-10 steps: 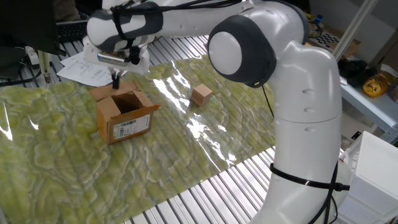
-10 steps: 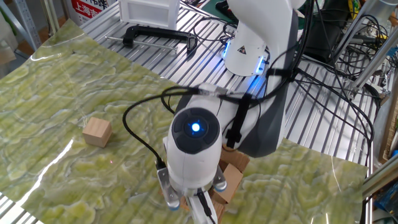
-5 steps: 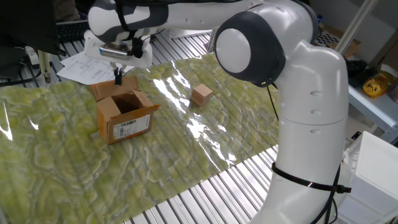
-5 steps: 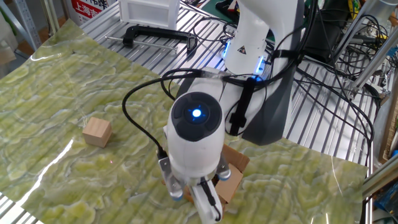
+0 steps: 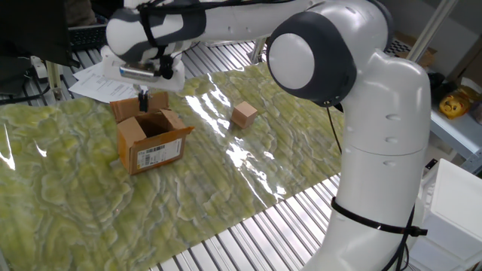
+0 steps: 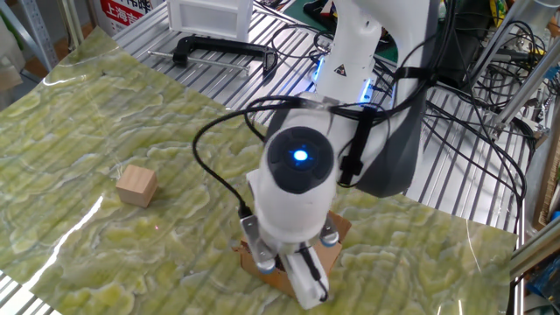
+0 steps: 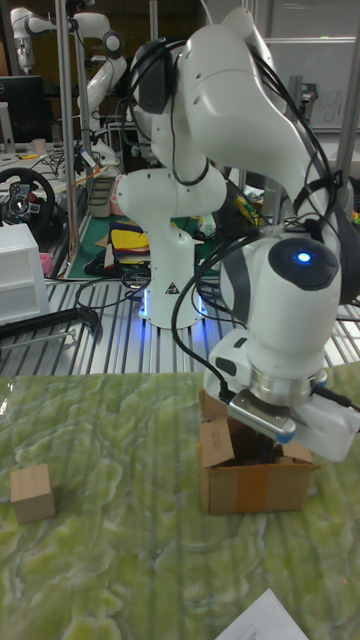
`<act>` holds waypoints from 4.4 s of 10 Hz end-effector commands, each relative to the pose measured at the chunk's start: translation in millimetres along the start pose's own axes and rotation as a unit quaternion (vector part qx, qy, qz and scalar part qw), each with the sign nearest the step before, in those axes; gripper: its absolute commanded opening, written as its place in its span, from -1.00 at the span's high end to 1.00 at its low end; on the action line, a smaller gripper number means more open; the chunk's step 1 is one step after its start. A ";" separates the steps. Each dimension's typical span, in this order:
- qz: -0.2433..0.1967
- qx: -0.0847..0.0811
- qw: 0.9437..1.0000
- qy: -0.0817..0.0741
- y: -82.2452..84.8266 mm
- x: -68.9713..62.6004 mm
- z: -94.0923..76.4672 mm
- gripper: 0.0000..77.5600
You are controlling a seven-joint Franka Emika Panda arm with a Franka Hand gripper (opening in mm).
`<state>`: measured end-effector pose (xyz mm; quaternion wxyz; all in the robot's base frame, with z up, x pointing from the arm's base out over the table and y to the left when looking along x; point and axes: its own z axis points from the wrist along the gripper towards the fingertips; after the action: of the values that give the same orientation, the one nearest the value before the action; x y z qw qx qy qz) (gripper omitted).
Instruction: Open a box
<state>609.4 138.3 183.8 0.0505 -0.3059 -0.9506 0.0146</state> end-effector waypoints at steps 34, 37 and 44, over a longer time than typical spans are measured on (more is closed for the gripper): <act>-0.101 0.022 0.995 -0.009 -99.6 -48.2 5.8 1.00; -0.097 0.018 0.995 -0.011 -91.5 -44.1 24.0 1.00; -0.097 0.020 0.995 -0.007 -90.0 -42.6 27.5 1.00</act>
<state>588.4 40.8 153.6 0.0487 -0.2138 -0.9752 0.0312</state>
